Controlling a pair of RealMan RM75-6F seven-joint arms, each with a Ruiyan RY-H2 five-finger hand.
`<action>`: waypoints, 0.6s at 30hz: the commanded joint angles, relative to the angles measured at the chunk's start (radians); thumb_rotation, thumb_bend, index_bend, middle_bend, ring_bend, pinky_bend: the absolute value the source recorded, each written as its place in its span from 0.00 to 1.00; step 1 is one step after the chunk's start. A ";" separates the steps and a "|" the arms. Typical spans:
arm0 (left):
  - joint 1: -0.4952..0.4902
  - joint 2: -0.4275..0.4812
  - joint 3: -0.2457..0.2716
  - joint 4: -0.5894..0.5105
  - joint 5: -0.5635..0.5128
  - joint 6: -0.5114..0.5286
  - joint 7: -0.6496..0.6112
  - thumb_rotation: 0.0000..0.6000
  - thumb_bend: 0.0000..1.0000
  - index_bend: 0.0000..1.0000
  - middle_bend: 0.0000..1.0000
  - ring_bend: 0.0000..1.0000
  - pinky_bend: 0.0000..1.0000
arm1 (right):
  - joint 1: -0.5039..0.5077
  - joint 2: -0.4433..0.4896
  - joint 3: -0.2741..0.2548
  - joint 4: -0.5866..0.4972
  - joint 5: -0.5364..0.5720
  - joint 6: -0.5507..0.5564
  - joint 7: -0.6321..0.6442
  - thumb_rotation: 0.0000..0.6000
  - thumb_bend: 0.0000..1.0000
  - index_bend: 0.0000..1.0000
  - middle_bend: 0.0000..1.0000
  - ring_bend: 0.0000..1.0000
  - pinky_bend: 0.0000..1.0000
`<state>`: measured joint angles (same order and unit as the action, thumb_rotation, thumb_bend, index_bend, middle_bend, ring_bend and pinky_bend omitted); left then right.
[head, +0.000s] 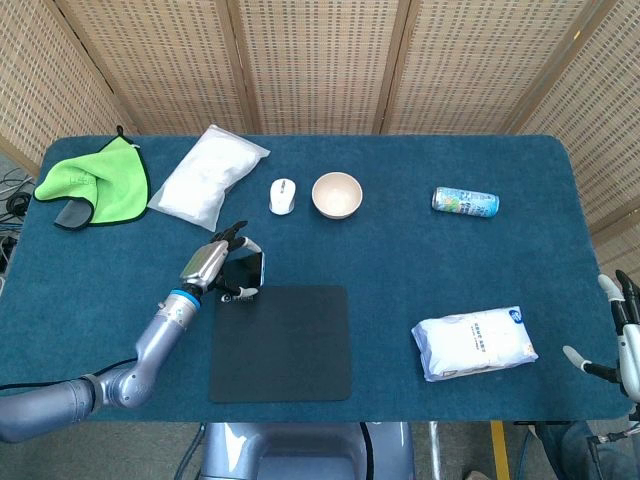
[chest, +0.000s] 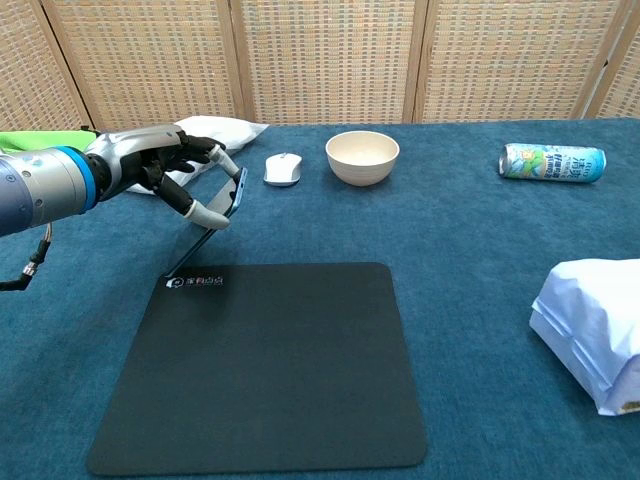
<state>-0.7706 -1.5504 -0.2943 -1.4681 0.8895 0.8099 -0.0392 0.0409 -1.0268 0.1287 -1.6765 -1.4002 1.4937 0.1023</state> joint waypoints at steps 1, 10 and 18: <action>0.029 0.000 -0.033 -0.018 0.061 -0.015 -0.133 1.00 0.14 0.56 0.00 0.00 0.00 | 0.000 0.000 0.000 -0.002 -0.001 0.000 -0.001 1.00 0.00 0.00 0.00 0.00 0.00; 0.116 0.026 -0.062 0.018 0.231 -0.075 -0.517 1.00 0.14 0.56 0.00 0.00 0.00 | 0.001 -0.006 -0.003 -0.003 -0.002 -0.001 -0.015 1.00 0.00 0.00 0.00 0.00 0.00; 0.168 0.019 -0.007 0.138 0.459 -0.020 -0.858 1.00 0.15 0.56 0.00 0.00 0.00 | 0.003 -0.015 -0.006 -0.001 -0.005 -0.002 -0.033 1.00 0.00 0.00 0.00 0.00 0.00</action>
<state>-0.6324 -1.5319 -0.3304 -1.3908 1.2721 0.7666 -0.7880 0.0441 -1.0409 0.1234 -1.6778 -1.4049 1.4922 0.0702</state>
